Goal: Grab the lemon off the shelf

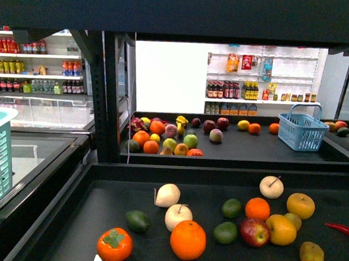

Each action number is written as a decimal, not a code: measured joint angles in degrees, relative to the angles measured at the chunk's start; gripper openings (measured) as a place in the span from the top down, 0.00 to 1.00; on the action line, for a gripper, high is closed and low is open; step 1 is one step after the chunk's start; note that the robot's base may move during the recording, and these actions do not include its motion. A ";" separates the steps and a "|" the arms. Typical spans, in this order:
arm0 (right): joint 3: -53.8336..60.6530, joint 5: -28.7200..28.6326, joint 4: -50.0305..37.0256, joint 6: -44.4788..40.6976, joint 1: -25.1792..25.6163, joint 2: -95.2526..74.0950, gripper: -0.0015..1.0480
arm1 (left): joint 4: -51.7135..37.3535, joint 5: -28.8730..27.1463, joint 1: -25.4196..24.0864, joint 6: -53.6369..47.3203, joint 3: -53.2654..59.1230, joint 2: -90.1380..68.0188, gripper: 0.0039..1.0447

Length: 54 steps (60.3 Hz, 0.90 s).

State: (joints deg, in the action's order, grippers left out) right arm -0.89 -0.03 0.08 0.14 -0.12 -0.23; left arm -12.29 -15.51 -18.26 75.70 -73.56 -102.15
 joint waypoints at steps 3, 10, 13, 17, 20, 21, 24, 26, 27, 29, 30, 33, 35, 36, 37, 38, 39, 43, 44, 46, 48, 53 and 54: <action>0.00 0.00 0.00 0.00 0.00 0.00 0.07 | 0.70 0.09 -0.02 -0.04 0.02 0.00 0.75; 0.00 0.00 0.00 0.00 0.00 0.00 0.07 | 2.67 0.92 -0.02 -0.48 -0.07 0.00 0.75; 0.00 0.00 0.00 0.00 0.00 0.00 0.07 | 2.93 0.94 0.00 -0.70 -0.09 0.00 0.72; 0.00 0.00 0.00 0.00 0.00 0.00 0.07 | 2.93 0.72 0.04 -1.09 -0.15 0.00 0.60; 0.00 0.00 0.00 0.00 0.00 0.00 0.07 | 2.97 0.57 0.04 -1.31 -0.13 -0.04 0.52; 0.00 0.00 0.00 0.00 0.00 0.00 0.07 | 2.97 0.57 0.02 -1.42 -0.13 -0.11 0.48; 0.00 0.00 0.00 0.00 0.00 0.00 0.07 | 3.15 0.48 -0.02 -1.53 -0.13 -0.20 0.40; 0.00 0.00 0.00 0.00 0.00 0.00 0.07 | 3.69 0.46 -0.09 -1.53 -0.13 -0.20 0.33; 0.00 0.00 0.00 0.00 0.00 0.00 0.07 | 3.87 0.46 -0.13 -1.53 -0.13 -0.20 0.29; 0.00 0.00 0.00 -0.02 0.00 0.00 0.07 | 3.96 0.46 -0.15 -1.55 -0.13 -0.26 0.24; 0.00 0.00 0.00 0.00 0.00 0.00 0.07 | 3.98 0.46 -0.22 -1.60 -0.13 -0.28 0.21; 0.00 0.00 0.00 0.00 0.00 0.00 0.07 | 4.15 0.48 -0.31 -1.70 -0.13 -0.28 0.13; 0.00 0.00 0.00 0.00 0.00 0.00 0.07 | 4.70 0.48 -0.33 -2.03 -0.13 -0.28 0.07; 0.00 0.00 0.00 0.00 0.00 0.00 0.07 | 4.87 0.48 -0.35 -2.14 -0.13 -0.28 0.06; 0.00 0.00 0.00 0.00 0.00 0.00 0.07 | 5.20 0.50 -0.35 -2.23 -0.13 -0.28 0.06; 0.00 0.00 0.00 0.00 0.00 0.00 0.07 | 5.53 0.50 -0.35 -2.32 -0.13 -0.28 0.07; 0.00 0.00 0.00 0.00 0.00 0.00 0.07 | 5.97 0.52 -0.35 -2.36 -0.13 -0.28 0.08; 0.00 0.00 0.00 0.00 0.00 0.00 0.07 | 6.86 0.52 -0.35 -2.69 -0.13 -0.28 0.08; 0.00 0.00 0.00 0.00 0.00 0.00 0.07 | 6.99 0.52 -0.35 -2.80 -0.13 -0.28 0.08; 0.00 0.00 0.00 0.00 0.00 0.00 0.07 | 7.39 0.50 -0.42 -3.15 -0.13 -0.17 0.08; 0.00 0.00 0.00 0.00 0.00 0.00 0.07 | 7.56 0.50 -0.46 -3.58 -0.11 -0.04 0.08; 0.00 0.00 0.00 0.00 0.00 0.00 0.07 | 8.61 0.35 -0.59 -4.72 0.50 1.53 0.08; 0.00 0.00 0.00 0.00 0.00 0.00 0.07 | 8.79 0.17 -0.61 -4.92 0.70 1.95 0.08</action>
State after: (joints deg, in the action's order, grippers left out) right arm -0.89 -0.03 0.08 0.14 -0.12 -0.23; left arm -3.51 -15.33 -18.87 70.78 -72.86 -100.20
